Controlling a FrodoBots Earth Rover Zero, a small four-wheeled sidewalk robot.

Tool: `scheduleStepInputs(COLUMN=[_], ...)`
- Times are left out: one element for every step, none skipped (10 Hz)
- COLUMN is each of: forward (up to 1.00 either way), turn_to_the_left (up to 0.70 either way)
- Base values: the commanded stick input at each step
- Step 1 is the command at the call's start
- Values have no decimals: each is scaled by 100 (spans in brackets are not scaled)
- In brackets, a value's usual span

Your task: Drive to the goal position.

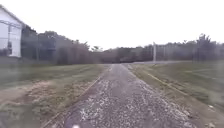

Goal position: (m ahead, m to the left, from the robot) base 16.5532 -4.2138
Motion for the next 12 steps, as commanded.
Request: scheduleStepInputs(forward=[45, 45, 45, 45, 45, 45, 45, 45, 45, 45, 45, 45], turn_to_the_left=[0, 0, 0, 0, 0, 0, 0, 0, 0, 0, 0, 0])
